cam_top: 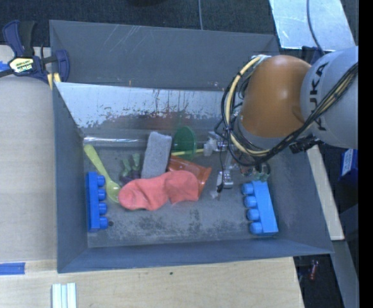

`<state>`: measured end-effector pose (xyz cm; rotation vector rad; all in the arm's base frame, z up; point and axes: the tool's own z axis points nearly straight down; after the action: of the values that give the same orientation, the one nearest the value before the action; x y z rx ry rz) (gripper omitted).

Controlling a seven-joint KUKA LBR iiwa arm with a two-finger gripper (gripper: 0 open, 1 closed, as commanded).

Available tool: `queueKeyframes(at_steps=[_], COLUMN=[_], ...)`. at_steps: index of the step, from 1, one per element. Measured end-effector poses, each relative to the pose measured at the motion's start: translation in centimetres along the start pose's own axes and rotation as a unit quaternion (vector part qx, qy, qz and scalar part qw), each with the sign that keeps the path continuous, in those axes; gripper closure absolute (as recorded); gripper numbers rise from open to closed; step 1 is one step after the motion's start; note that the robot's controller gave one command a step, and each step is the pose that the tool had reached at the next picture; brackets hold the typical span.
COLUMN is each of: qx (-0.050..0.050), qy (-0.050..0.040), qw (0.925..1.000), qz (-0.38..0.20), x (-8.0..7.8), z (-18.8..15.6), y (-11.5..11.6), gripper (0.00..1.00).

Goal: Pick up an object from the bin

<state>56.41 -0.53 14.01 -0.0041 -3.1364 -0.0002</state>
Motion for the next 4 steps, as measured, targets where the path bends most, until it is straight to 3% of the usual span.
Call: queueKeyframes(at_steps=[1,2,3,4], qx=[0.000,0.002,0.000,0.001], qy=[-0.0043,-0.0080,-0.0057,-0.0070], qw=[1.0000,0.9982,0.9991,0.9927], qz=[0.000,-0.060,-0.041,-0.120], x=[-0.2,-1.2,-1.6,-1.1], z=[-0.5,4.2,3.8,3.9], y=[0.0,4.9,7.8,12.6], gripper=[0.00,0.00,0.00,0.00])
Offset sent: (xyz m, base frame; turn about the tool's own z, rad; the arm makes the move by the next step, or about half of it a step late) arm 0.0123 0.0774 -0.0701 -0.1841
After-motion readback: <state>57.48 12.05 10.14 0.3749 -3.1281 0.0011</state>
